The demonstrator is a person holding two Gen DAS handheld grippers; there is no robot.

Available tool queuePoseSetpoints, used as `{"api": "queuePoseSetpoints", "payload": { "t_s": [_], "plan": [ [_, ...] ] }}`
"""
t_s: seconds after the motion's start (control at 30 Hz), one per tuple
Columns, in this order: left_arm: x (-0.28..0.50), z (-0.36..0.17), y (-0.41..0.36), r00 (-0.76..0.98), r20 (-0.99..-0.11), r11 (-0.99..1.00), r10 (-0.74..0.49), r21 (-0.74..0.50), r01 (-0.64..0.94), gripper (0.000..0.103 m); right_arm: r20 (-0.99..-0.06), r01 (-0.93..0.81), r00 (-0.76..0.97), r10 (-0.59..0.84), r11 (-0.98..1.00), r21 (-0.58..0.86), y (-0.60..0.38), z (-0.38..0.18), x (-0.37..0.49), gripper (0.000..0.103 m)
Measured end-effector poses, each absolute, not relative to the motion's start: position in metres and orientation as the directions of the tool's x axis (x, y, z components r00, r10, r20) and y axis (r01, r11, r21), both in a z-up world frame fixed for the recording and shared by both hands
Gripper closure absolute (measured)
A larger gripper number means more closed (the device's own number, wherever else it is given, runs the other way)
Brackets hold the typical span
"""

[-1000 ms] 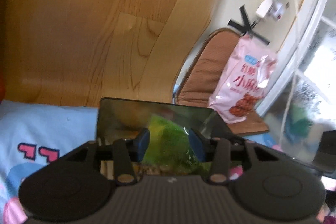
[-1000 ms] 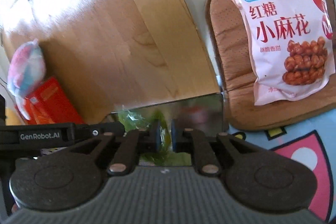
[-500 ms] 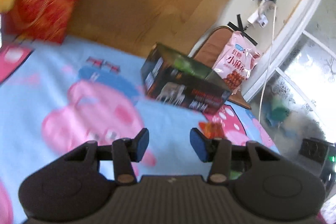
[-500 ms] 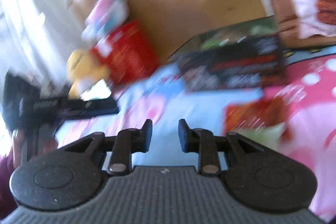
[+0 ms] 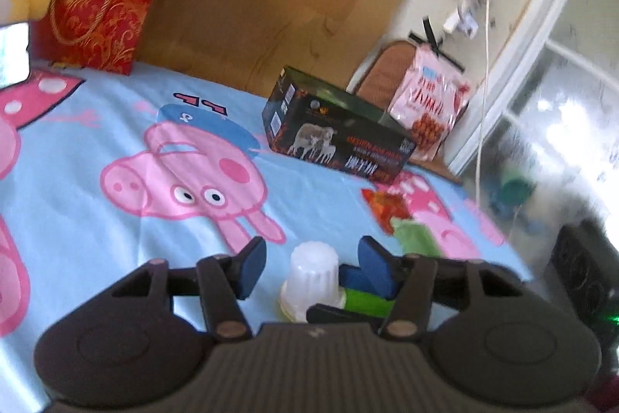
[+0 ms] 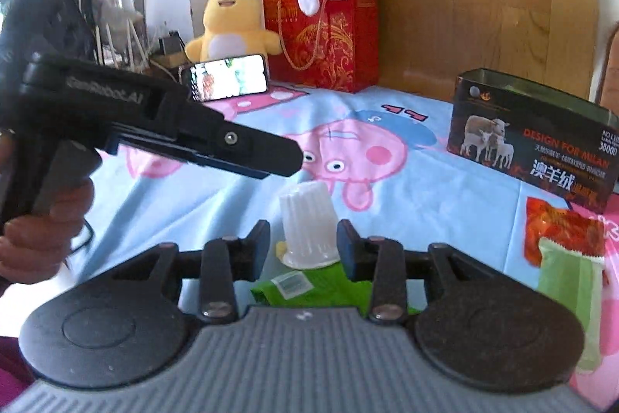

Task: Organize snacks
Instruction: 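Grasp the white plastic cup with the left gripper, then place the white plastic cup into the black tin with the left gripper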

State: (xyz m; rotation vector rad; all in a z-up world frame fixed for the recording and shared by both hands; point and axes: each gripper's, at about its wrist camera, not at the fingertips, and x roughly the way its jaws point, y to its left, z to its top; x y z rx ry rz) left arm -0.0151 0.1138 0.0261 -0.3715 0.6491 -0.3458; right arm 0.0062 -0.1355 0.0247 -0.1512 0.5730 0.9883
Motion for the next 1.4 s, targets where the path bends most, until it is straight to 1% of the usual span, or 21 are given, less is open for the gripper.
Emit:
{"api": "queuePoseSetpoints", "payload": {
  "t_s": [0.03,0.1,0.13,0.2,0.23,0.33,0.53,0.67,0.77,0.87,1.07,1.2,1.27,1.4],
  "plan": [
    [-0.013,0.024,0.11,0.74,-0.529,0.885,-0.416,-0.422,0.196,0.051,-0.524,-0.823,0.424,0.739,0.556,0.118,-0.134,0.023,0.005,0.061],
    [-0.005,0.02,0.105,0.719,-0.551,0.885,-0.424,-0.422,0.199,0.061,-0.522,-0.826,0.432,0.735,0.555,0.098,-0.134,0.02,0.003,0.061],
    [-0.001,0.017,0.103,0.705,-0.56,0.879,-0.435,-0.433,0.199,0.071,-0.52,-0.828,0.434,0.736,0.553,0.091,-0.134,0.02,0.003,0.061],
    [0.004,0.017,0.101,0.702,-0.564,0.879,-0.435,-0.436,0.194,0.071,-0.521,-0.832,0.437,0.734,0.55,0.077,-0.132,0.019,0.006,0.062],
    [0.007,0.019,0.1,0.698,-0.567,0.878,-0.437,-0.437,0.195,0.071,-0.525,-0.832,0.441,0.728,0.551,0.067,-0.131,0.018,0.008,0.065],
    [0.02,0.029,0.095,0.696,-0.56,0.873,-0.45,-0.441,0.21,0.071,-0.51,-0.822,0.474,0.718,0.568,0.036,-0.134,0.02,0.01,0.065],
    [0.065,0.061,0.066,0.701,-0.533,0.871,-0.473,-0.403,0.282,0.071,-0.43,-0.772,0.574,0.697,0.635,-0.001,-0.15,0.036,0.034,0.065],
    [0.107,0.087,0.038,0.716,-0.493,0.863,-0.495,-0.375,0.339,0.071,-0.367,-0.714,0.656,0.659,0.699,-0.021,-0.167,0.051,0.065,0.065],
    [0.143,0.099,0.016,0.721,-0.473,0.859,-0.506,-0.359,0.366,0.071,-0.32,-0.667,0.716,0.621,0.743,-0.051,-0.178,0.061,0.092,0.065],
    [0.178,0.102,-0.007,0.727,-0.464,0.86,-0.507,-0.332,0.388,0.071,-0.299,-0.622,0.757,0.581,0.781,-0.058,-0.188,0.066,0.125,0.065],
    [0.232,0.088,-0.033,0.726,-0.477,0.867,-0.496,-0.326,0.377,0.07,-0.306,-0.558,0.8,0.517,0.828,-0.06,-0.2,0.057,0.182,0.065],
    [0.254,0.072,-0.041,0.705,-0.521,0.875,-0.481,-0.332,0.352,0.072,-0.326,-0.521,0.816,0.477,0.851,-0.059,-0.199,0.043,0.205,0.063],
    [0.25,0.068,-0.04,0.7,-0.524,0.873,-0.485,-0.346,0.344,0.072,-0.338,-0.517,0.812,0.475,0.855,-0.04,-0.203,0.039,0.205,0.062],
    [0.221,0.079,-0.025,0.712,-0.482,0.855,-0.51,-0.375,0.358,0.072,-0.332,-0.515,0.809,0.486,0.857,-0.002,-0.221,0.045,0.194,0.062]
  ]
}}
